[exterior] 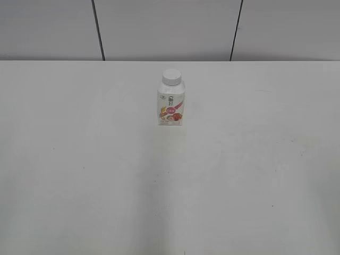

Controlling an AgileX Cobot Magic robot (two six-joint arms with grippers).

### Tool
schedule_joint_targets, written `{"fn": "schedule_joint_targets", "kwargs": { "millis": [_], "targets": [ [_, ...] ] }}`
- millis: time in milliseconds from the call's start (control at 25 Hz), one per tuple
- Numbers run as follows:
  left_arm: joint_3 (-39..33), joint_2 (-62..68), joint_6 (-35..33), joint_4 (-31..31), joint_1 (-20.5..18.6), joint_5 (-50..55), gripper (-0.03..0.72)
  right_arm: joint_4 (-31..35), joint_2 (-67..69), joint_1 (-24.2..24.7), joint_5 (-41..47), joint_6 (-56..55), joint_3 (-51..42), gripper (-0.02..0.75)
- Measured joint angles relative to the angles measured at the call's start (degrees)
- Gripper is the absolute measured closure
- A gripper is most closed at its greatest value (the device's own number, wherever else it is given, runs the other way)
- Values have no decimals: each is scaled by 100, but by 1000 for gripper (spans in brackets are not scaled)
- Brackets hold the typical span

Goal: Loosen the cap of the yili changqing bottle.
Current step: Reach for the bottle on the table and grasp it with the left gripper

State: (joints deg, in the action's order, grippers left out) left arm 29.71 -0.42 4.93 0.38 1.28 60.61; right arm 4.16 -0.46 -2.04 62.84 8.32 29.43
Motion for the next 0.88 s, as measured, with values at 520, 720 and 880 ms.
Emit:
{"fn": "schedule_joint_targets", "kwargs": {
  "millis": [520, 720, 880],
  "targets": [
    [0, 0, 0, 0, 0, 0, 249, -5, 0, 0, 0, 0, 0, 174],
    [0, 0, 0, 0, 0, 0, 249, -5, 0, 0, 0, 0, 0, 174],
    [0, 0, 0, 0, 0, 0, 249, -5, 0, 0, 0, 0, 0, 174]
  ]
}}
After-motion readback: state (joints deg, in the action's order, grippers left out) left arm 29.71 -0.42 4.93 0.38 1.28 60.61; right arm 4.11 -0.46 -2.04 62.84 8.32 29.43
